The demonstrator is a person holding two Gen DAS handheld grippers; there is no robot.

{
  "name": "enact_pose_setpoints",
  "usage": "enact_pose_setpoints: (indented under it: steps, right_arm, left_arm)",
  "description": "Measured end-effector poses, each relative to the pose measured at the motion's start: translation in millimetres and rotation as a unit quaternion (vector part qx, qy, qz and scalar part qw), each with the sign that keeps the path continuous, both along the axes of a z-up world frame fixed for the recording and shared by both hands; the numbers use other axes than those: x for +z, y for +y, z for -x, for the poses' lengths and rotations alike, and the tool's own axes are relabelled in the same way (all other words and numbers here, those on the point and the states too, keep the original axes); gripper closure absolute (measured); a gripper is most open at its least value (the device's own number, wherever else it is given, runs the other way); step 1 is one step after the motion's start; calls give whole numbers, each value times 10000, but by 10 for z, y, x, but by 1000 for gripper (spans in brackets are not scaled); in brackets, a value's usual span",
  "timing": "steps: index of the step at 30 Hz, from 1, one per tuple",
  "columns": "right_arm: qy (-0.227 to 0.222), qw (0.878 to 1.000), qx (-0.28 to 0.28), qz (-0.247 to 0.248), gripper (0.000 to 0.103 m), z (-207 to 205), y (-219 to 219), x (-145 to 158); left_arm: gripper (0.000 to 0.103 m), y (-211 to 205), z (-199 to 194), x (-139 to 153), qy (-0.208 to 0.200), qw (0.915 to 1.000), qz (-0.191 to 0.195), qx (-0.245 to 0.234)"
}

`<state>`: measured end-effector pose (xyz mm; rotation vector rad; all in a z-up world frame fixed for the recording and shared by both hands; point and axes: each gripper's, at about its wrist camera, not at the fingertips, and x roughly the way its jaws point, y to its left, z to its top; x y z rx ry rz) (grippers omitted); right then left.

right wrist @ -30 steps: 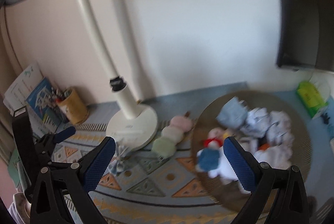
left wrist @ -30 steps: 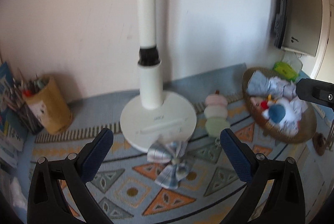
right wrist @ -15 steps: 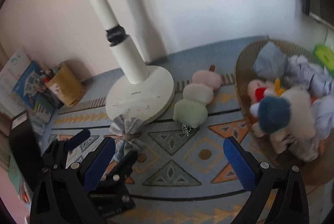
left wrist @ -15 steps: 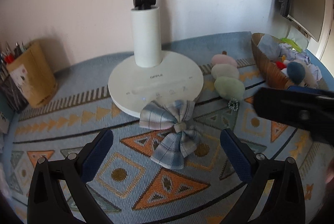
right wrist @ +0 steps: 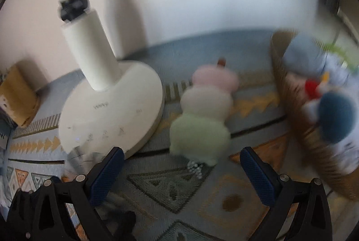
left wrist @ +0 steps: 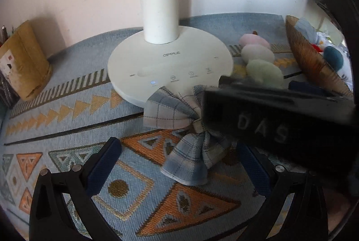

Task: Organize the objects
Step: 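Grasp the pink-white-green stacked plush with the right tool while the left tool grasps the plaid bow, then carry the stacked plush and plaid bow with both tools over the amber bowl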

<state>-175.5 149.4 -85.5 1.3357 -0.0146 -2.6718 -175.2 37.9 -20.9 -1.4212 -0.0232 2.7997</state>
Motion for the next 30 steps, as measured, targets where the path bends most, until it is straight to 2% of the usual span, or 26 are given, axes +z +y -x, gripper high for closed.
enact_pose_setpoints:
  steps: [2, 3, 11, 12, 13, 14, 15, 19, 23, 27, 30]
  right_arm:
    - [132, 9988, -432, -168, 1, 54, 121, 7]
    - [13, 9987, -494, -87, 0, 101, 172, -31]
    - [-7, 9974, -678, -226, 1, 216, 208, 11]
    - [34, 9973, -708, -195, 15, 205, 228, 37]
    - [99, 9971, -740, -179, 40, 189, 245, 62]
    - [208, 9965, -793, -159, 56, 159, 266, 103]
    - [261, 9960, -836, -151, 58, 141, 281, 122]
    - [343, 9962, -767, 209, 59, 106, 377, 165]
    - [720, 9932, -716, 576, 59, -28, 479, 274]
    - [1096, 9917, -330, 590, 59, -145, 386, 392]
    - [1198, 9909, -33, 608, 59, -179, 319, 420]
  left_arm:
    - [1, 20, 0, 5, 0, 10000, 27, -3]
    - [0, 28, 1, 8, 0, 10000, 34, -1]
    - [1, 76, 1, 25, 5, 10000, 14, 15]
    - [8, 81, -4, 31, 18, 10000, 8, 11]
    - [22, 91, -23, 55, 89, 10000, -2, -13]
    - [69, 127, -79, 115, 292, 9995, -32, -126]
    - [81, 156, -94, 128, 326, 9992, -61, -237]
    - [82, 160, -120, 157, 370, 9985, -239, -317]
    - [82, -74, -198, 144, 499, 9974, -516, 3]
    - [82, -241, -345, 215, 748, 9944, -728, 129]
    - [82, -283, -391, 246, 819, 9938, -716, 216]
